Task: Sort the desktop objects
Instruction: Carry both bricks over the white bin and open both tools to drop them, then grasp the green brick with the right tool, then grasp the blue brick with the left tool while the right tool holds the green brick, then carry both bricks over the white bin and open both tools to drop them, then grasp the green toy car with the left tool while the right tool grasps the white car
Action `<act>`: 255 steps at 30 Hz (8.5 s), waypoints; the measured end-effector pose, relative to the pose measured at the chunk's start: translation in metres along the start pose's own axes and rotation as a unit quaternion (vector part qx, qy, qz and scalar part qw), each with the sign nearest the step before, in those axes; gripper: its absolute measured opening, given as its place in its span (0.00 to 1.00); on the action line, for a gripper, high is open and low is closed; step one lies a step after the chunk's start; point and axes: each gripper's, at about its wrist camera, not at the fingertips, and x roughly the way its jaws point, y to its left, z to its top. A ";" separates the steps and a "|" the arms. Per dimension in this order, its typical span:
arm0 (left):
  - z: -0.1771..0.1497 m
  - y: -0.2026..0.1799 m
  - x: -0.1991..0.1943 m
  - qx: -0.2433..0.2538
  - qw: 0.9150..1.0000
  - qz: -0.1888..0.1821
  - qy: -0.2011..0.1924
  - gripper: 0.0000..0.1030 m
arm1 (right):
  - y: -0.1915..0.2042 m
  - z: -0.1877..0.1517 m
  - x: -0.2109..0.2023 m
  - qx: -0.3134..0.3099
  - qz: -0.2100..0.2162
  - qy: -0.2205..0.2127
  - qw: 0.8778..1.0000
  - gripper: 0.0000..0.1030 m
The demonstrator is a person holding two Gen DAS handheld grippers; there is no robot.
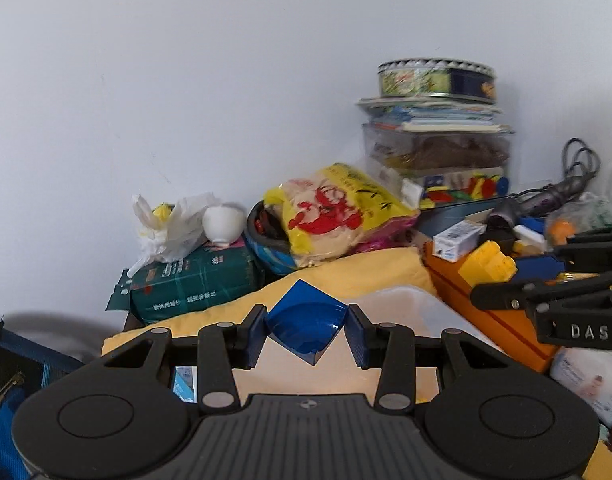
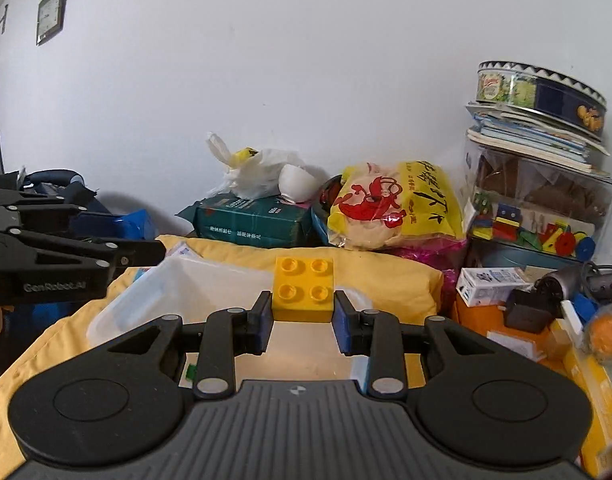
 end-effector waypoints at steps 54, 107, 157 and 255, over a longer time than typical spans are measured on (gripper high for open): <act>-0.214 0.027 0.029 -0.359 0.906 -0.103 0.200 0.47 | 0.039 -0.148 -0.004 0.035 0.074 0.201 0.976 0.38; -0.196 -0.076 -0.038 0.132 0.950 -0.115 0.258 0.46 | 0.026 -0.176 -0.046 0.029 0.095 0.156 0.983 0.33; -0.090 -0.007 -0.075 -0.051 0.989 -0.113 0.084 0.33 | 0.032 -0.103 -0.045 -0.044 0.115 0.068 0.990 0.33; -0.179 -0.039 -0.016 -0.208 0.930 -0.194 0.234 0.18 | 0.014 -0.182 -0.048 0.050 0.058 0.196 0.978 0.19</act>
